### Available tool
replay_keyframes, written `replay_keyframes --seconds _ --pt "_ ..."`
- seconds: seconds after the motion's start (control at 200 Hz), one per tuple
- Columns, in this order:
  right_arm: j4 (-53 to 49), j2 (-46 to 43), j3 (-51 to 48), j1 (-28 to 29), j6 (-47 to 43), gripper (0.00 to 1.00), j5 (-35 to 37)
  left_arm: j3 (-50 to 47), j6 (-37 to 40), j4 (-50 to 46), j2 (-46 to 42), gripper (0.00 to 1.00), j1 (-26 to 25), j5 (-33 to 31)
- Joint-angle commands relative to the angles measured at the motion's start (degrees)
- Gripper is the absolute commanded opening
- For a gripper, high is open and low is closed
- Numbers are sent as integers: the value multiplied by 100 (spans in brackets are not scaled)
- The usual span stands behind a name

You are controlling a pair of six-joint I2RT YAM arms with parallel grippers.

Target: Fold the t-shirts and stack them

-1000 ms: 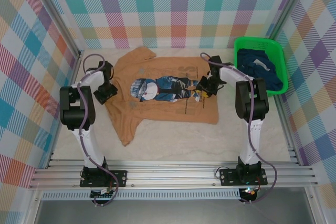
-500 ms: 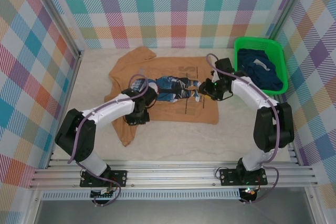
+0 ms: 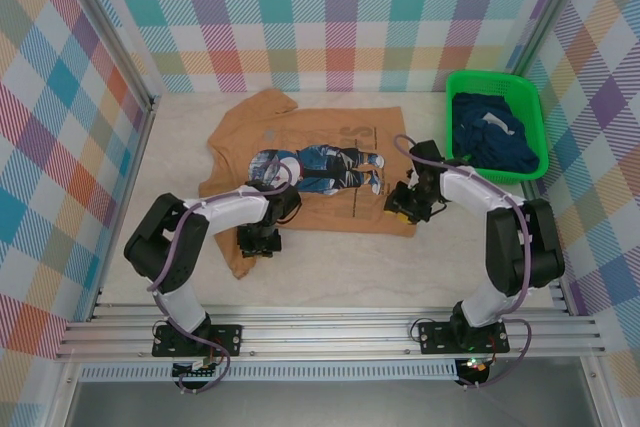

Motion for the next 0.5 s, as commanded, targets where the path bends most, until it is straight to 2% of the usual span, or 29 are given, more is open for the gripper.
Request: replay_keyframes --seconds 0.0,0.09,0.235,0.39,0.495 --pt "-349 -281 -167 -8 232 38 537 -106 170 107 165 16 -75 -152" --pt "-469 -388 -296 -74 366 40 850 -13 266 53 141 0 -64 -354" --pt "-443 -345 -497 -200 510 39 866 215 446 -230 -349 0 -64 -141" --pt "-404 -134 -480 -211 567 36 894 480 738 -734 -762 0 -26 547" --pt "-417 -2 -332 -213 502 35 932 572 838 -863 -1084 0 217 1133"
